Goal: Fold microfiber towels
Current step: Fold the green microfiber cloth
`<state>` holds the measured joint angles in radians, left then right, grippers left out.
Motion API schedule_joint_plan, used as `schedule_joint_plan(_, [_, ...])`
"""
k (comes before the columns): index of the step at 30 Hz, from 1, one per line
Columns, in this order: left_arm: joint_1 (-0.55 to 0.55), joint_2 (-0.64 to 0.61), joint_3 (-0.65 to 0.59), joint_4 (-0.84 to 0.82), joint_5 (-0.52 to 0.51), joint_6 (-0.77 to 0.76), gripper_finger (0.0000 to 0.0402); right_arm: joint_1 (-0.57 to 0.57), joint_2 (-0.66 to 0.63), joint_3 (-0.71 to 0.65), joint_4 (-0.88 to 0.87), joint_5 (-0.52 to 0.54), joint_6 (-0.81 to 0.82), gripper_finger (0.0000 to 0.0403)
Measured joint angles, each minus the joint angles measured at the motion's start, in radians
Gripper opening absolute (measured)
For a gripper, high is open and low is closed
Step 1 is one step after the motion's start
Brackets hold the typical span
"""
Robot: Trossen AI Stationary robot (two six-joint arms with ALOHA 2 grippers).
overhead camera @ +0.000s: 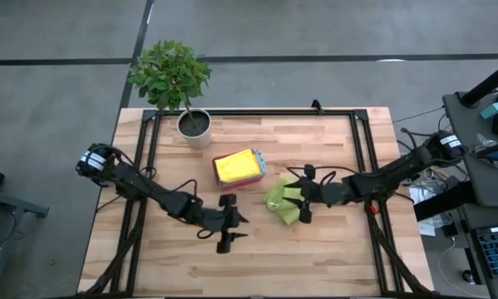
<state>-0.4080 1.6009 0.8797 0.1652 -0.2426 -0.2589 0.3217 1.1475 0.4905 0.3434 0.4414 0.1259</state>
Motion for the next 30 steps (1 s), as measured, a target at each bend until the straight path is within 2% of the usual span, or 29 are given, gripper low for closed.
schedule_joint_plan(3, [0.003,0.000,0.011,-0.046,-0.036,-0.069,0.0193,-0.011,-0.008,0.016,-0.064,0.001,-0.033,0.0180])
schedule_joint_plan(5, [0.008,0.003,0.018,-0.002,-0.080,-0.064,0.0193,-0.018,-0.014,0.019,-0.099,-0.001,-0.040,0.0180])
schedule_joint_plan(8, [0.012,0.014,0.024,0.091,-0.140,-0.009,0.0193,-0.015,-0.021,0.048,-0.155,-0.073,-0.005,0.0180])
schedule_joint_plan(11, [0.018,0.036,0.031,0.173,-0.142,0.034,0.0193,-0.004,-0.022,0.064,-0.217,-0.138,0.042,0.0180])
schedule_joint_plan(17, [0.038,0.128,0.089,0.158,-0.131,0.100,0.0193,0.006,-0.010,0.053,-0.294,-0.128,0.096,0.0180])
schedule_joint_plan(24, [0.042,0.243,0.163,0.156,-0.118,0.144,0.0193,0.008,0.040,0.047,-0.212,-0.128,0.062,0.0180])
schedule_joint_plan(30, [0.047,0.253,0.164,0.164,-0.081,0.144,0.0193,0.007,0.179,0.054,-0.130,-0.130,0.008,0.0180])
